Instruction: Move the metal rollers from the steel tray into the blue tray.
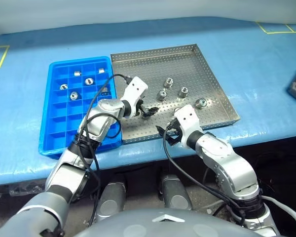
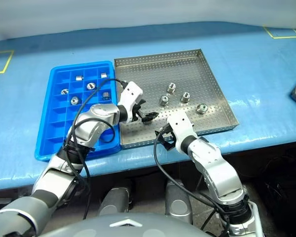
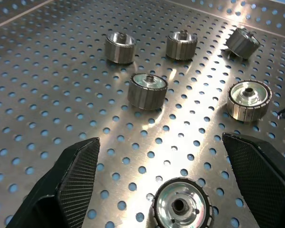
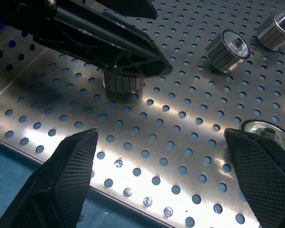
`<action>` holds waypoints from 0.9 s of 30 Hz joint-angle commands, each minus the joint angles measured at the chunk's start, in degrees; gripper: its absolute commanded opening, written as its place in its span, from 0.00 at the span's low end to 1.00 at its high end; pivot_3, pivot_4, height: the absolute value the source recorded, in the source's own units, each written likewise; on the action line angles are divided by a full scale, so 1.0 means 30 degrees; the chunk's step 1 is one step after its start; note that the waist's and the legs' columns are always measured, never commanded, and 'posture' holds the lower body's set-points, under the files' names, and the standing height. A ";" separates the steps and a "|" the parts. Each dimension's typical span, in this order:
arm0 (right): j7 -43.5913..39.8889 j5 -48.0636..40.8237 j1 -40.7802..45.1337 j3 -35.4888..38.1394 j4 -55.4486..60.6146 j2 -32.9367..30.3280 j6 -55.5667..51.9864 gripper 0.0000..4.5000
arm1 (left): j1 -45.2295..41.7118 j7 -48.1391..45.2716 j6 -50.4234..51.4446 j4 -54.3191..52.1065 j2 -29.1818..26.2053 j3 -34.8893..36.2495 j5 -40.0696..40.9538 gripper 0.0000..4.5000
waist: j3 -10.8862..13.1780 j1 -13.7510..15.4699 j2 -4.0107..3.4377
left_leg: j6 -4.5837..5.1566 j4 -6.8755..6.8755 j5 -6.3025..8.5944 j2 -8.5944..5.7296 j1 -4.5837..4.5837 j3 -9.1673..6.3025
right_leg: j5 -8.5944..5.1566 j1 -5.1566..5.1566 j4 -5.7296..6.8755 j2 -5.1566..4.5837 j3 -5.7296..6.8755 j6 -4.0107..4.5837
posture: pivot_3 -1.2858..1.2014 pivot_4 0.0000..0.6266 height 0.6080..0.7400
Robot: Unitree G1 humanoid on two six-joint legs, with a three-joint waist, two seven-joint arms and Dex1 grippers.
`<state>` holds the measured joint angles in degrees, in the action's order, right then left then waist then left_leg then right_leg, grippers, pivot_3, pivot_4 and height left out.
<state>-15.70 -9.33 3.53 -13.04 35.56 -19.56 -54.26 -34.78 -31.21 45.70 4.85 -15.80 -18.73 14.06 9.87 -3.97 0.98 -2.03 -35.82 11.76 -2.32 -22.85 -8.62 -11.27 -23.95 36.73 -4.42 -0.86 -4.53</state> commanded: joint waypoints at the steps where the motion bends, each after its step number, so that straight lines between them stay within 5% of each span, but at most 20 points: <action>1: 0.0252 -0.0073 0.0024 0.0091 0.0712 0.0446 0.0347 1.00 | -0.0237 -0.0996 0.0686 -0.0220 0.0239 0.0156 0.0496 0.87 | -0.0001 0.0001 -0.0001 | 0.0000 -0.0002 0.0000 0.0001 0.0001 0.0000 | 0.0000 0.0000 0.0002 0.0000 0.0000 0.0000 | 0.47 0.24 1.00; 11: 0.0177 -0.0850 0.0410 0.0690 0.0638 0.1686 0.0309 1.00 | 0.0251 -0.0830 0.1713 -0.0959 -0.0288 -0.0603 -0.0490 0.16 | -0.0004 0.0043 -0.0006 | 0.0000 -0.0008 0.0000 0.0001 0.0033 -0.0002 | 0.0001 0.0028 0.0005 0.0000 -0.0005 -0.0002 | 0.49 0.24 1.00; 15: 0.0151 -0.0930 0.0676 0.0555 0.0347 0.1733 0.0339 1.00 | 0.0502 -0.0138 0.1534 -0.1841 0.0167 0.0362 -0.0143 0.16 | -0.0003 0.0064 -0.0006 | 0.0000 -0.0010 0.0000 0.0001 0.0040 -0.0001 | 0.0001 0.0035 0.0005 0.0000 -0.0006 -0.0002 | 0.50 0.24 1.00; 22: -0.0022 -0.0969 0.1247 -0.0006 -0.0225 0.1751 0.0516 1.00 | 0.1130 0.3022 0.0239 -0.4876 0.2586 0.5490 0.1554 0.16 | -0.0001 0.0210 -0.0003 | 0.0000 -0.0006 0.0000 0.0000 0.0030 -0.0011 | 0.0004 0.0028 0.0001 -0.0003 -0.0005 -0.0006 | 0.51 0.24 1.00; 27: -0.0251 -0.0980 0.1533 -0.0433 -0.0544 0.1684 0.0598 1.00 | 0.2477 0.5993 -0.0982 -0.7679 0.1926 0.8049 0.0210 0.16 | -0.0003 0.0195 -0.0007 | -0.0001 0.0000 0.0000 0.0003 0.0051 -0.0005 | 0.0005 0.0034 0.0002 -0.0002 -0.0007 -0.0007 | 0.53 0.24 1.00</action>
<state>-16.07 -11.87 7.38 -14.00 33.32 -14.77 -53.70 -28.32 -16.14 45.11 -14.21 -8.68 2.64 16.92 9.86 -3.38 0.96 -2.03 -35.80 11.77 -2.31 -22.69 -8.63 -11.25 -23.85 36.73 -4.42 -0.88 -4.55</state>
